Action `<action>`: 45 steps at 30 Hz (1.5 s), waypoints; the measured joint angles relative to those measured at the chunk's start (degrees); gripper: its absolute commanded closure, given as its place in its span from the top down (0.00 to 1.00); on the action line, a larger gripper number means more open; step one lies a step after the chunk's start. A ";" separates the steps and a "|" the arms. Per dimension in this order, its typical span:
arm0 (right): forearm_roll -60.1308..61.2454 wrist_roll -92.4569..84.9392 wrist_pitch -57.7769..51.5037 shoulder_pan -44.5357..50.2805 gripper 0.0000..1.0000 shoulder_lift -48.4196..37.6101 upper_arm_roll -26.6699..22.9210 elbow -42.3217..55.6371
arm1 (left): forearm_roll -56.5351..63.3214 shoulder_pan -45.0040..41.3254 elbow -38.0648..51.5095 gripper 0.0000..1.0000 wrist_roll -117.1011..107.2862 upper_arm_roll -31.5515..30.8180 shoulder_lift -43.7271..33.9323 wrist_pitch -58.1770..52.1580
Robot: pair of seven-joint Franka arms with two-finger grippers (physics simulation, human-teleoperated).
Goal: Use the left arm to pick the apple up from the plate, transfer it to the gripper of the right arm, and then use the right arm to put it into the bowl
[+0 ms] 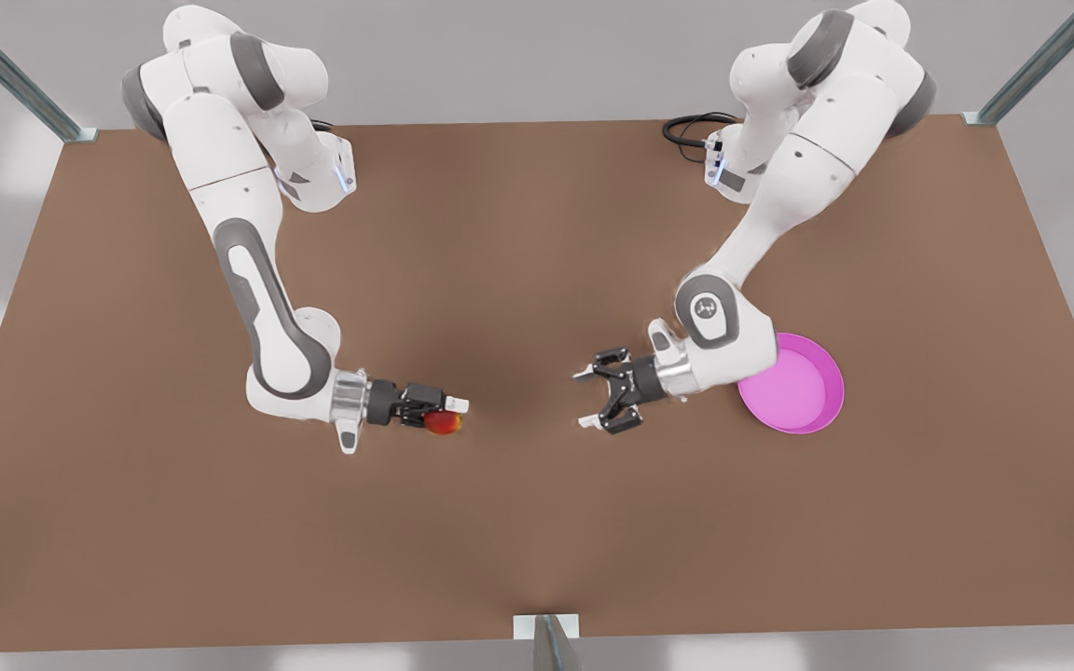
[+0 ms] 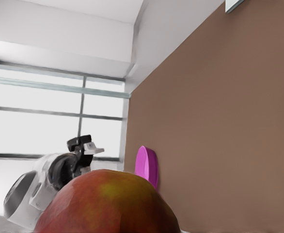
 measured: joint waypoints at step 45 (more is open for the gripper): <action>-88.04 -10.89 9.96 -20.90 1.00 -13.13 0.23 -20.46 | 66.53 -7.11 22.66 1.00 -120.14 31.31 -13.38 -50.36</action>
